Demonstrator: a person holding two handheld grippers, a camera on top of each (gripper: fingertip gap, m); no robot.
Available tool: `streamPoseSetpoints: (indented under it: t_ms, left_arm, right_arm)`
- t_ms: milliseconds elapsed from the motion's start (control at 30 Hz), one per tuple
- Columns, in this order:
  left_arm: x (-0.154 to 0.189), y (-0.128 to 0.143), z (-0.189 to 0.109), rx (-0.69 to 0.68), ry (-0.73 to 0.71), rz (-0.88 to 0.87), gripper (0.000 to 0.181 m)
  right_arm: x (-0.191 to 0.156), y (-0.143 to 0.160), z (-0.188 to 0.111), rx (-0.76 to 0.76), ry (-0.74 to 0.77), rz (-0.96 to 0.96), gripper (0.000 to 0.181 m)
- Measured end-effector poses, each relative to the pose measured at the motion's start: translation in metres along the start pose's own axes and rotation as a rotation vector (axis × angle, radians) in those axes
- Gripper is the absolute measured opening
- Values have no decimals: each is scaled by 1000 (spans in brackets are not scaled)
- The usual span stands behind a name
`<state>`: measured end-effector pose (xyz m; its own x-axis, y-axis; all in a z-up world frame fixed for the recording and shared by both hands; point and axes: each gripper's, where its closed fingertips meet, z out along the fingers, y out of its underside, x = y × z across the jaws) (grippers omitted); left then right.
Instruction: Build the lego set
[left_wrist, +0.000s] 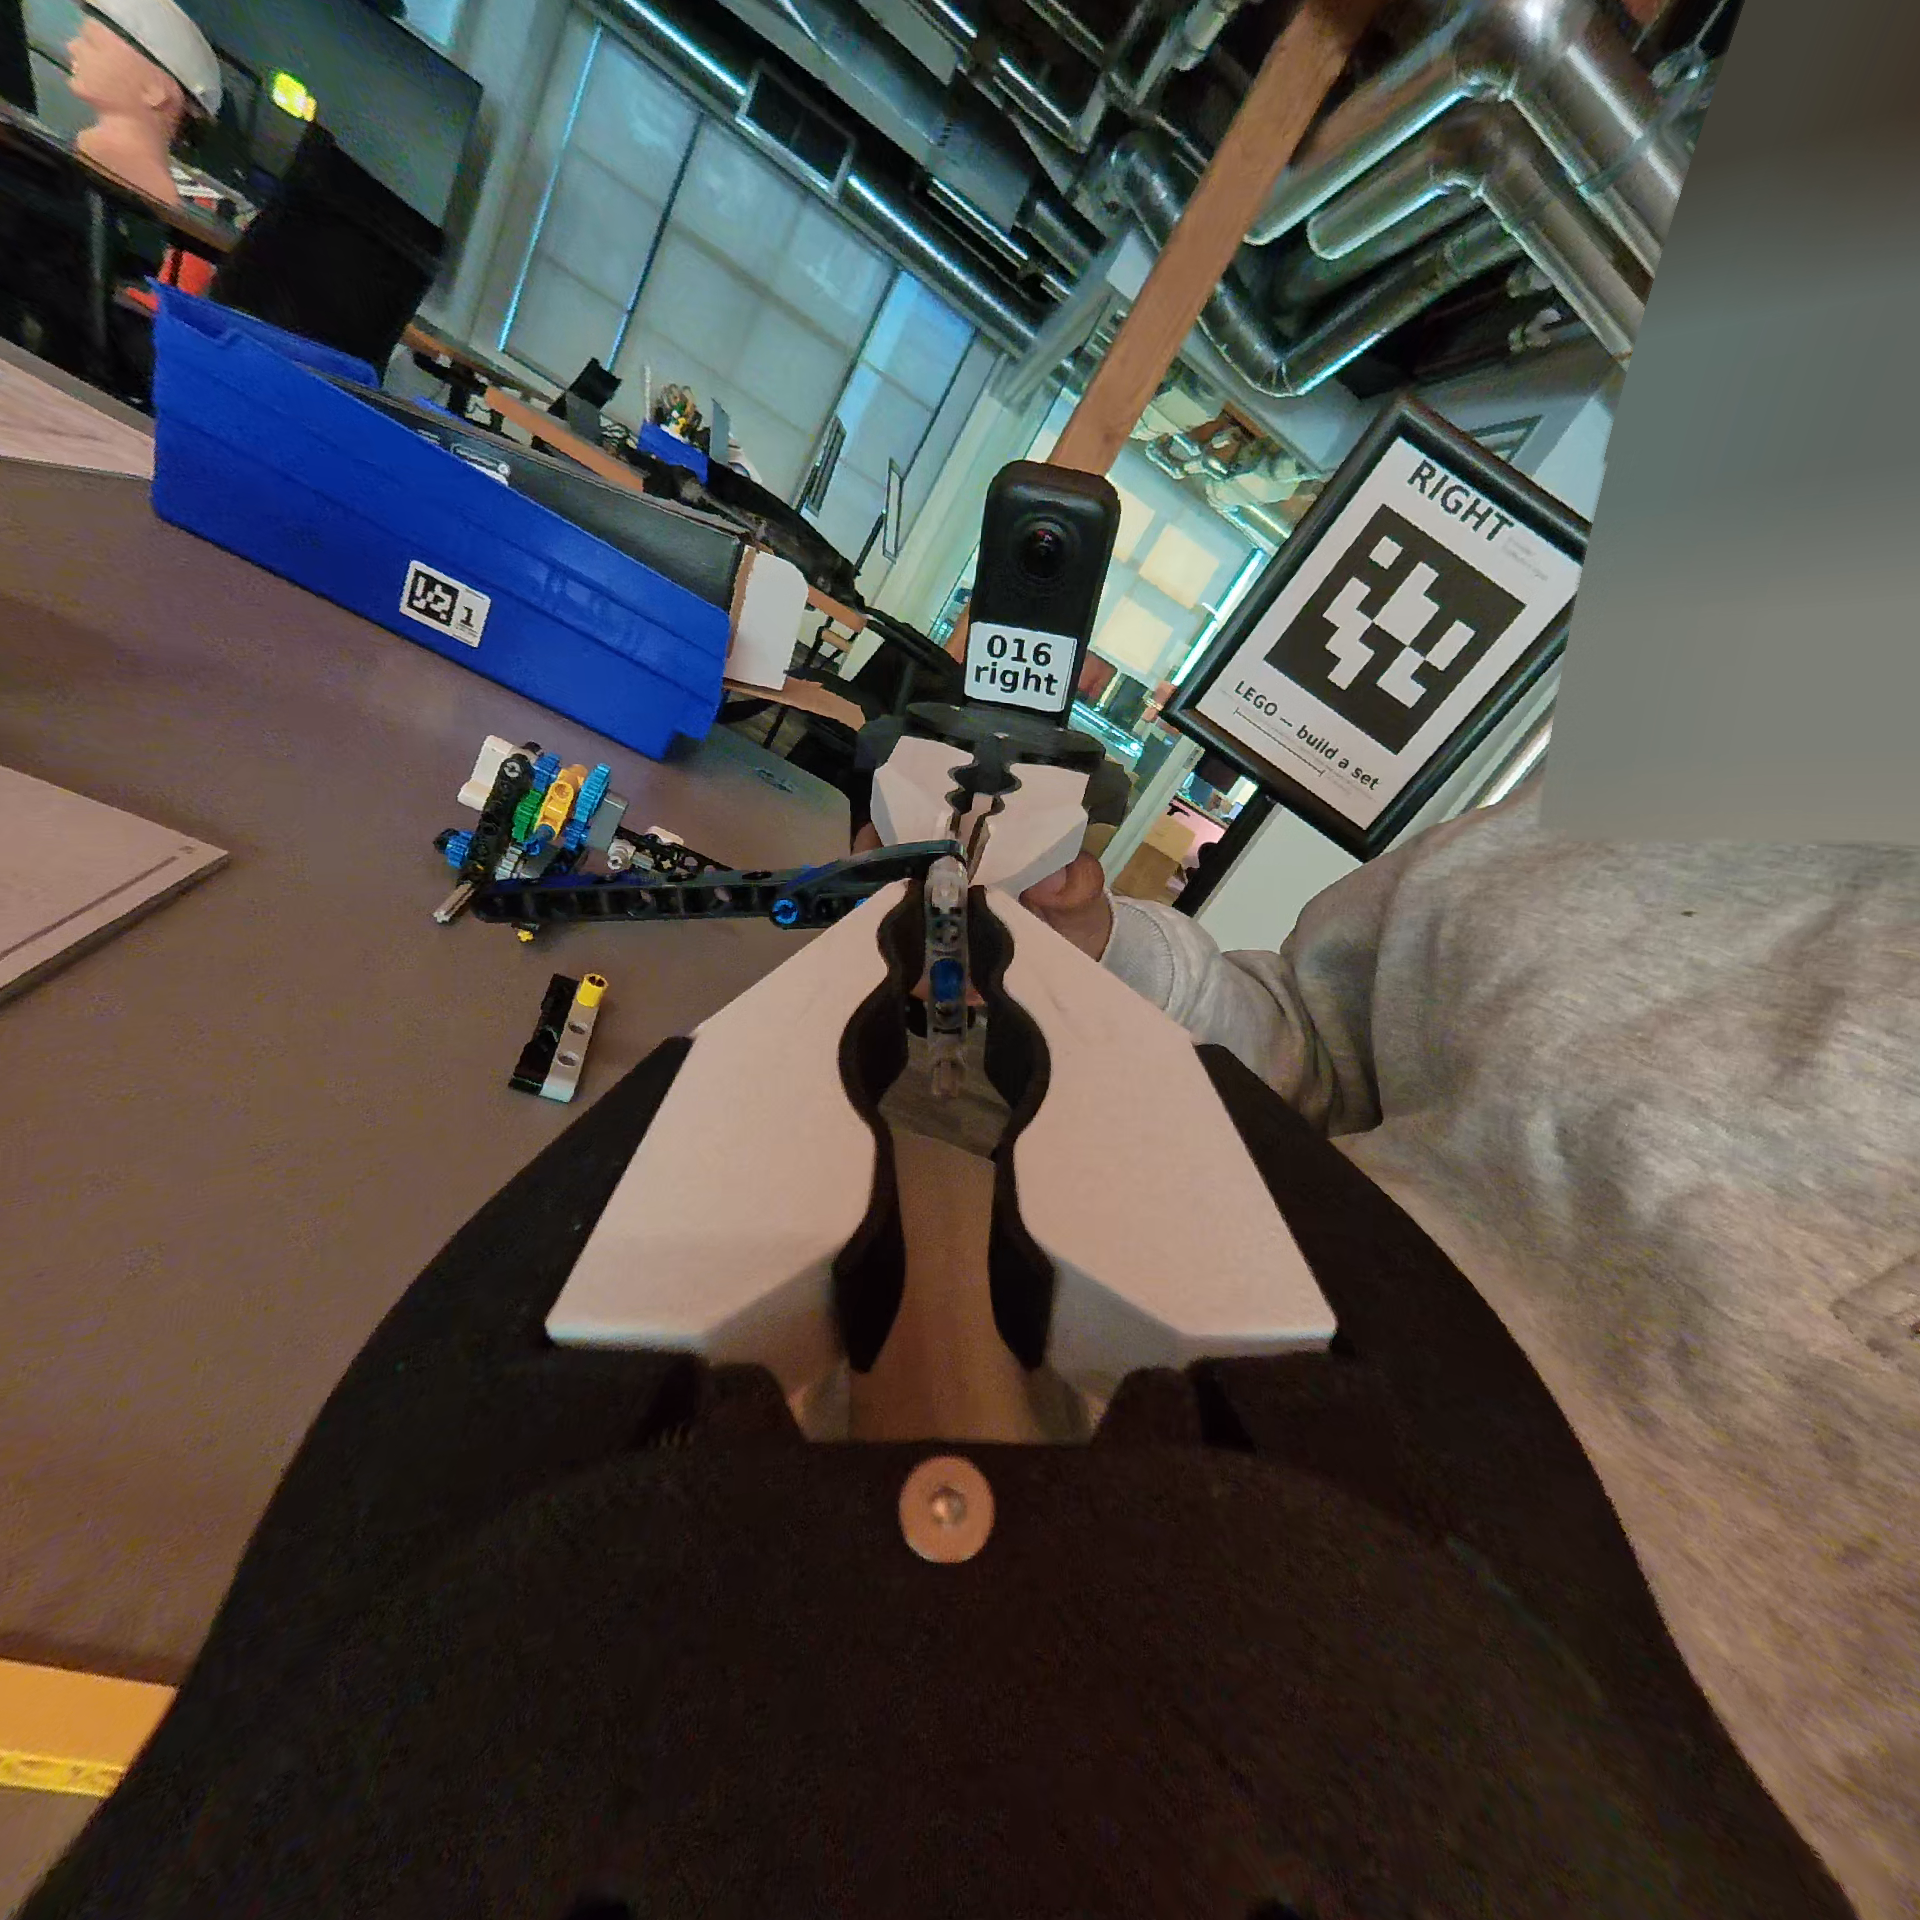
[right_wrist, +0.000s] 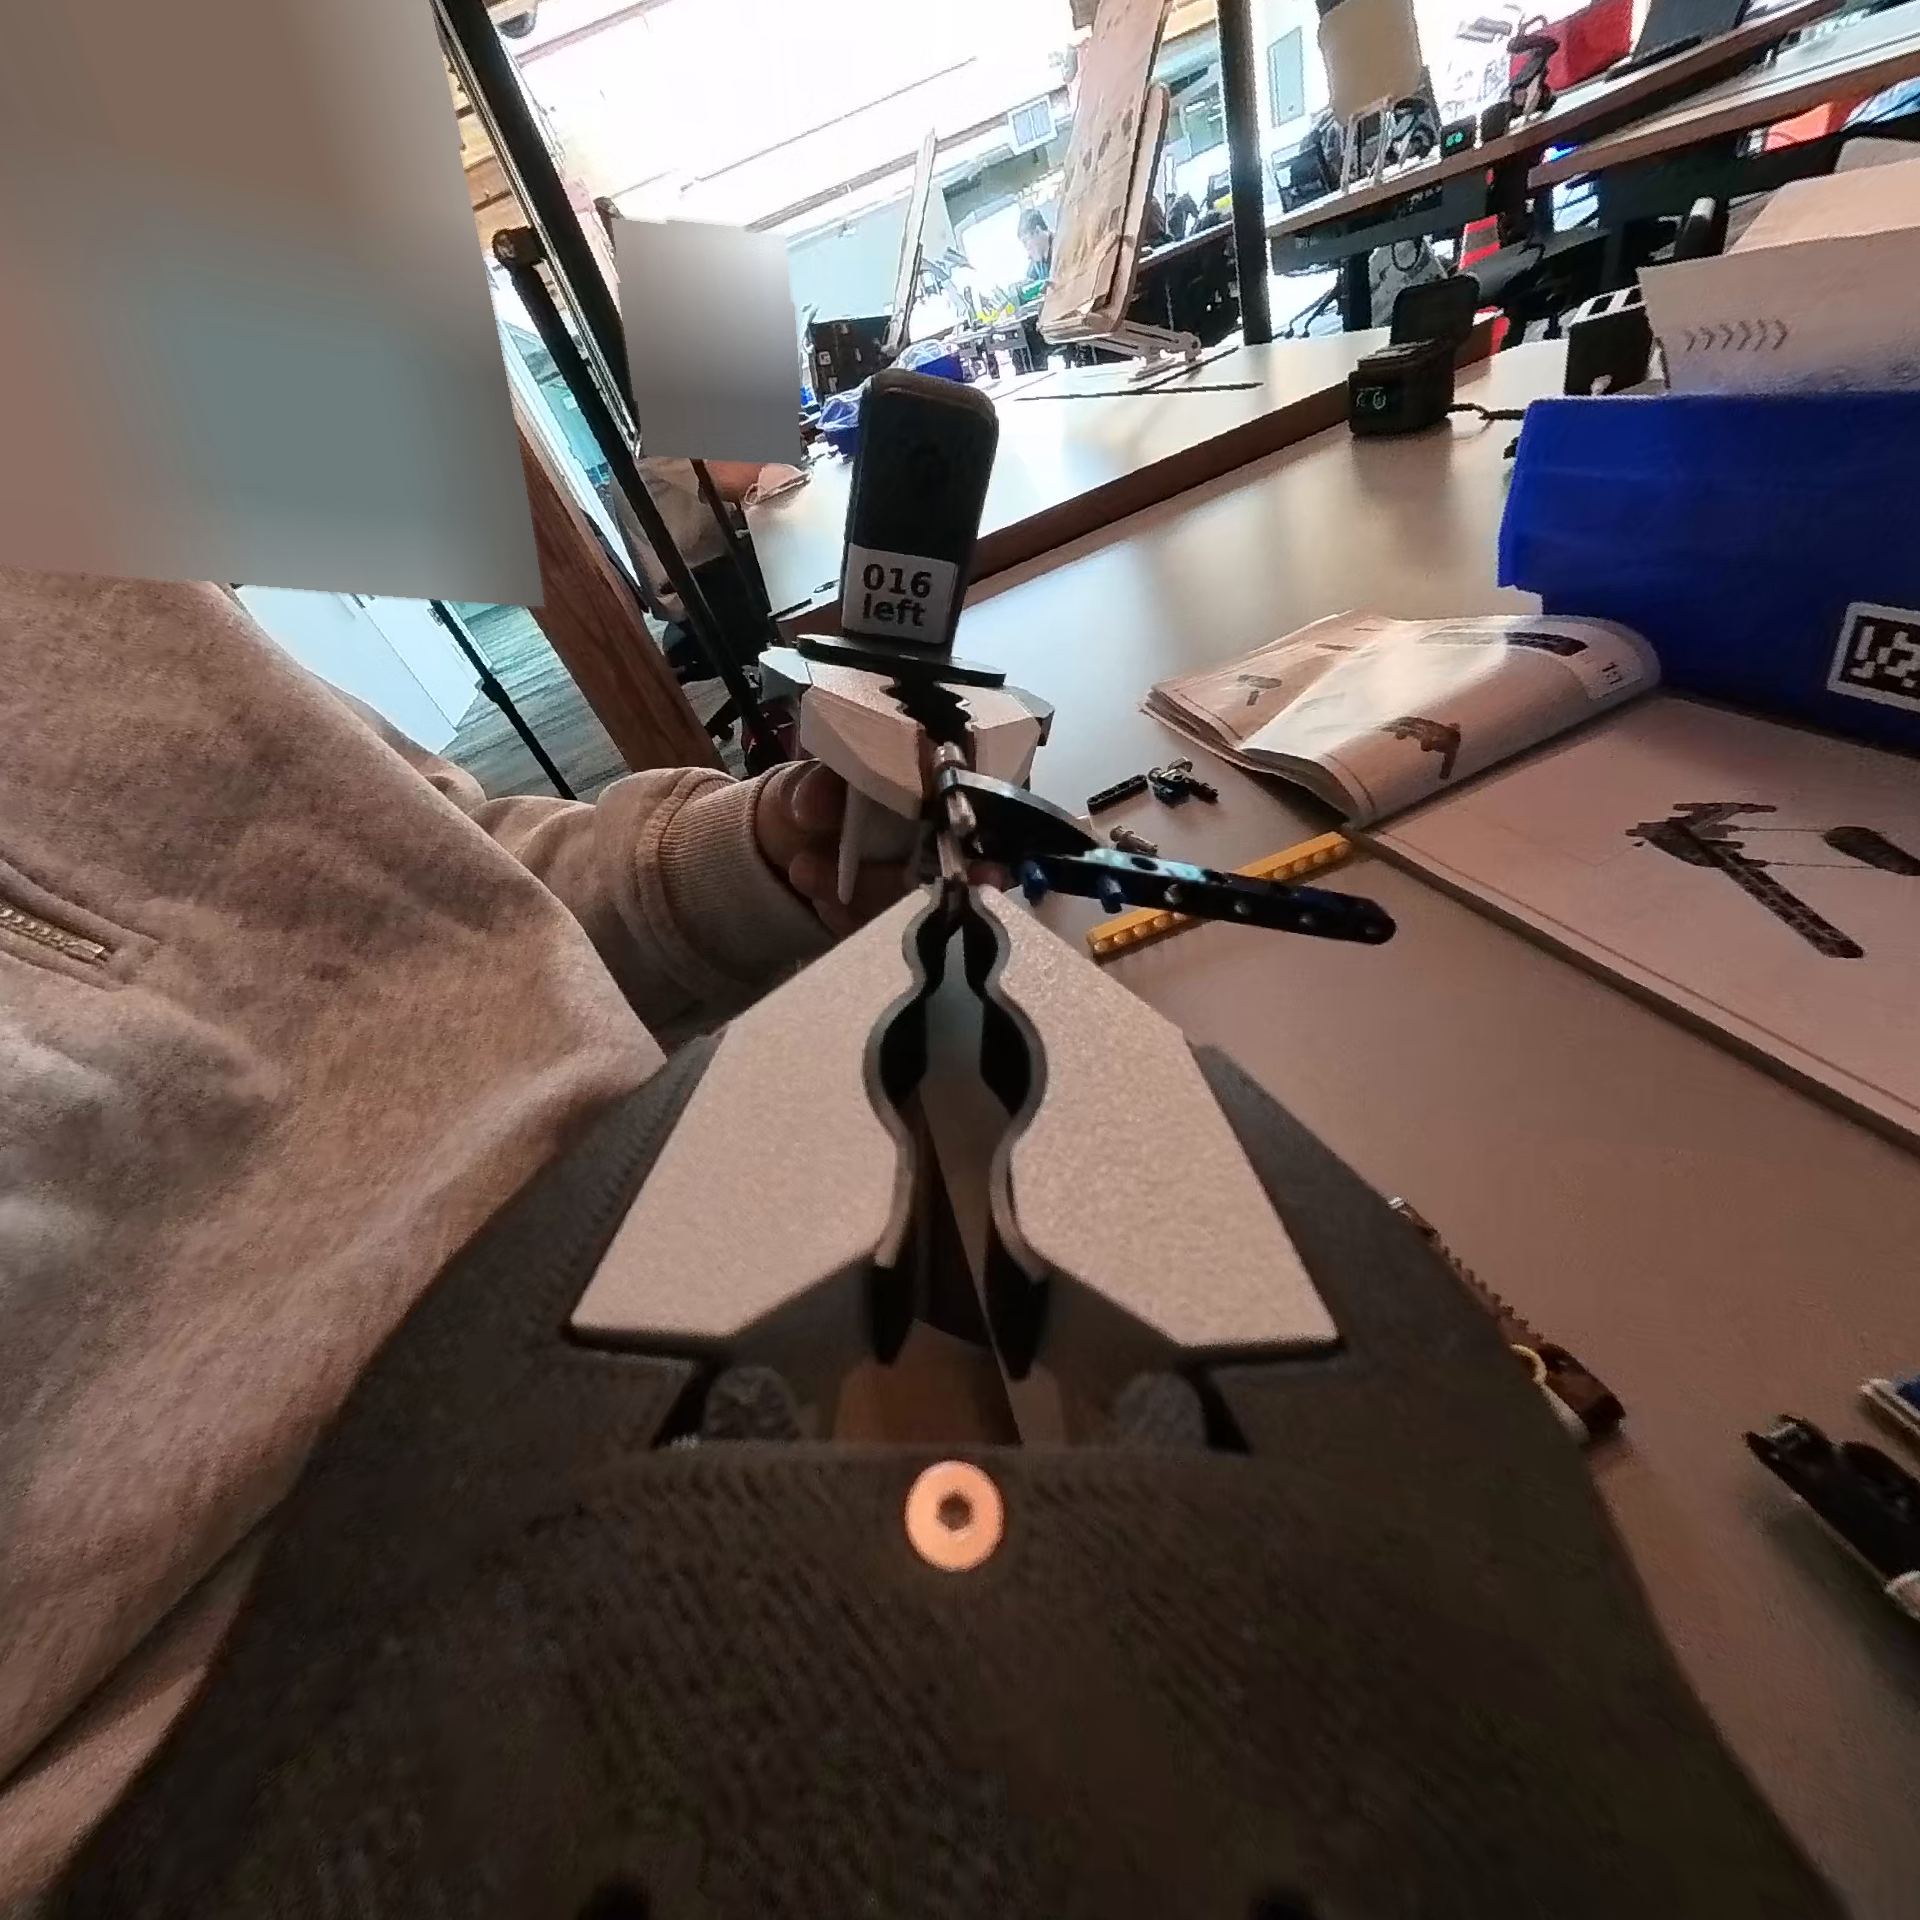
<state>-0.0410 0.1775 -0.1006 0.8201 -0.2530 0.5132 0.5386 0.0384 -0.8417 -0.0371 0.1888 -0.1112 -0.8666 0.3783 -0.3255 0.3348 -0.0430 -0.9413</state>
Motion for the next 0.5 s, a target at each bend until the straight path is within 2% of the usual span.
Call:
streamPoseSetpoints:
  t_ms: [67, 233, 500]
  left_arm:
    - [-2, 1, 0, -4, -14, 0, 4]
    - [-11, 8, 3, -42, -59, -34, 27]
    - [-19, 11, 3, -56, -93, -63, 37]
  right_arm:
    - [2, 1, 0, -5, 8, 0, 1]
    - [9, 6, 3, -15, 42, 16, 0]
    - [16, 15, 6, -53, 86, 13, 0]
